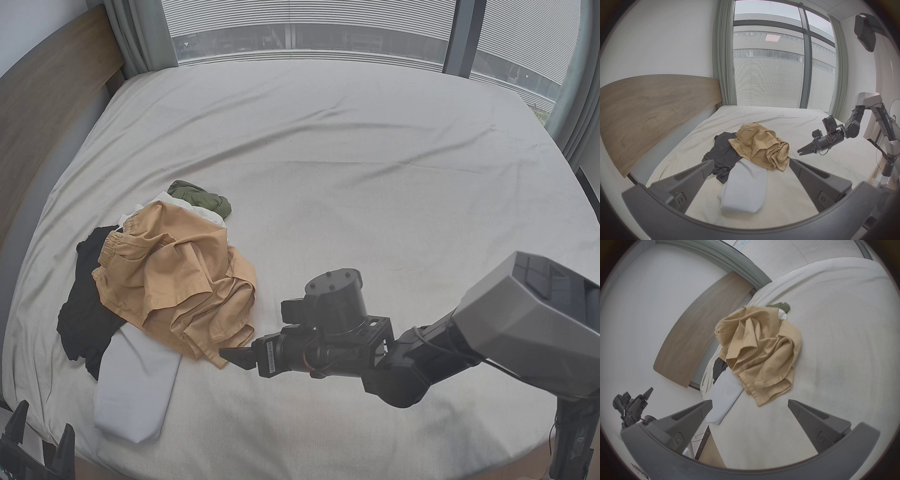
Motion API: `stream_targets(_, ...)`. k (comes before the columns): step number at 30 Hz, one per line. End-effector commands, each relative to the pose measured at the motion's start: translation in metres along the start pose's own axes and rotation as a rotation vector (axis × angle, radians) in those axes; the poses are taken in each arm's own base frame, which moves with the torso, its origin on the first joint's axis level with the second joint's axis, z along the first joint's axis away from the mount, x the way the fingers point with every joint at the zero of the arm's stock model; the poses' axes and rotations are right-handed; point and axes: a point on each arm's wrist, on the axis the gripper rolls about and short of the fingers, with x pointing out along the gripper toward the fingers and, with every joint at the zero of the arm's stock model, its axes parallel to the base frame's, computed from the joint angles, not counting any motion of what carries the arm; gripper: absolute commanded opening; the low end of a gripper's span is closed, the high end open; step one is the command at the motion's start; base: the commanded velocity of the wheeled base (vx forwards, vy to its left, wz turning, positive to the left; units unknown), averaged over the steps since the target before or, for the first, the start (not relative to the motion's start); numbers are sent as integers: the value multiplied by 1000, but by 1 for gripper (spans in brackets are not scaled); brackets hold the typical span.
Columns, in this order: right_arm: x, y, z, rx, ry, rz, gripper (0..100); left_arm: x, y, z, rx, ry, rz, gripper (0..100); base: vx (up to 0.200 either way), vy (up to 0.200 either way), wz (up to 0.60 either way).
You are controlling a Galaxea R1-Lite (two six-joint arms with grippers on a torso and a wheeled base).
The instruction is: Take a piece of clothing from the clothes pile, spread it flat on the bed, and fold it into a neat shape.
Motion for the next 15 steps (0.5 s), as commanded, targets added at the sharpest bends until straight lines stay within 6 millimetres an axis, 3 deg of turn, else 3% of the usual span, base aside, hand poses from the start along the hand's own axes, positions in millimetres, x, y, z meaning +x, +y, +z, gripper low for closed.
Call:
stream_targets(1,19,-9,-15,7,31,-19,100,0,0,-5,-1,3,1,100,0,0,0)
stream_targets(15,52,-18,-13,7,17,-82,100,0,0,-5,-1,3,1,100,0,0,0)
